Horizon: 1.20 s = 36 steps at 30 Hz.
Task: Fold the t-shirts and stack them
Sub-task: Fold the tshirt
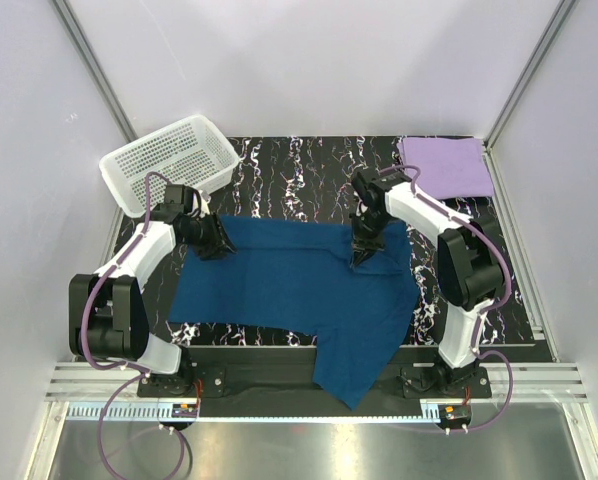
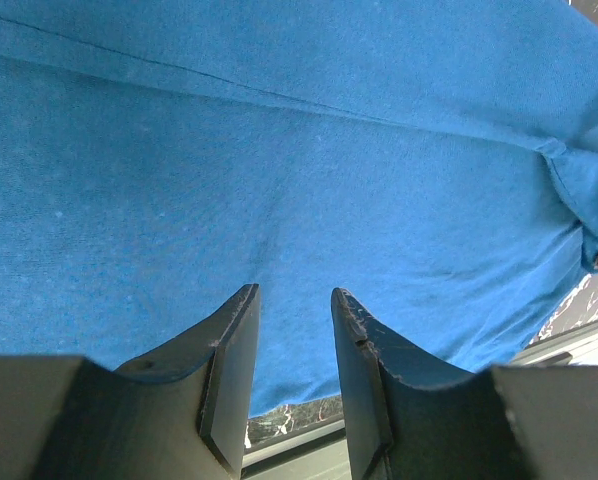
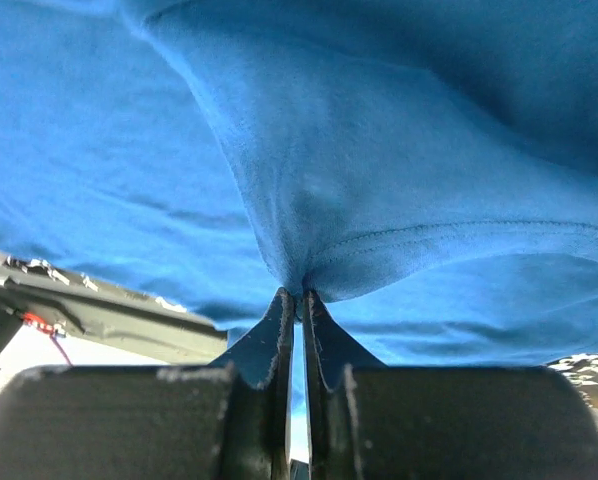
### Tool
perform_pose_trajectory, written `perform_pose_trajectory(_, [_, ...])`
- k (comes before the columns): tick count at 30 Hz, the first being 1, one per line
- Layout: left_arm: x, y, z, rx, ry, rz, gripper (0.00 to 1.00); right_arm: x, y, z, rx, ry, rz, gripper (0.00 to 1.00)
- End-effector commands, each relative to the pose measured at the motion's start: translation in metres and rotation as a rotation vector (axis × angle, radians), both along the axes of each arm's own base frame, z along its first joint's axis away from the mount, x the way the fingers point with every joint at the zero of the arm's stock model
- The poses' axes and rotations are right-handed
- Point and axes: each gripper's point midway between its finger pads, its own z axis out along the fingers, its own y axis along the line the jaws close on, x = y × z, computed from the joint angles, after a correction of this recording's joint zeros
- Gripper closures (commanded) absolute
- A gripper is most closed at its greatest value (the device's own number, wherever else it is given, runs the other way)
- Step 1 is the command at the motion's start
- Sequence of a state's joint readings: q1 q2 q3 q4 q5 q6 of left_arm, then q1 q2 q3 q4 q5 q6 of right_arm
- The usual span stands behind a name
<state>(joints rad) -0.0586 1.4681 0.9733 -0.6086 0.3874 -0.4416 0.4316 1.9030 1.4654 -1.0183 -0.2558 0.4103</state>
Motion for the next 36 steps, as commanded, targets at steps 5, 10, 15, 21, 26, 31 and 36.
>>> perform_pose_trajectory(5, [0.002,-0.003,0.008,-0.017,-0.039,-0.022,0.6,-0.028,0.031,0.02,0.091,0.057,0.049,0.9])
perform_pose_trajectory(10, [0.002,-0.003,0.01,-0.019,-0.043,-0.023,0.6,-0.036,0.044,0.017,0.121,0.1,0.059,0.88])
perform_pose_trajectory(15, [0.001,-0.003,0.009,-0.019,-0.039,-0.023,0.6,-0.044,0.05,0.01,0.115,0.126,0.078,0.87])
perform_pose_trajectory(21, [0.002,-0.003,0.007,-0.015,-0.038,-0.022,0.59,-0.049,0.055,0.007,0.147,0.133,0.106,0.55])
perform_pose_trajectory(26, [0.002,-0.001,0.009,-0.001,-0.045,-0.024,0.58,-0.016,0.025,0.019,0.121,0.039,-0.027,0.48])
perform_pose_trajectory(31, [0.003,0.001,0.01,0.011,-0.057,-0.024,0.58,0.05,-0.033,0.029,0.079,-0.157,-0.263,0.49])
perform_pose_trajectory(36, [0.013,0.005,0.016,0.032,-0.076,-0.011,0.58,0.109,-0.103,0.013,0.05,-0.239,-0.497,0.5])
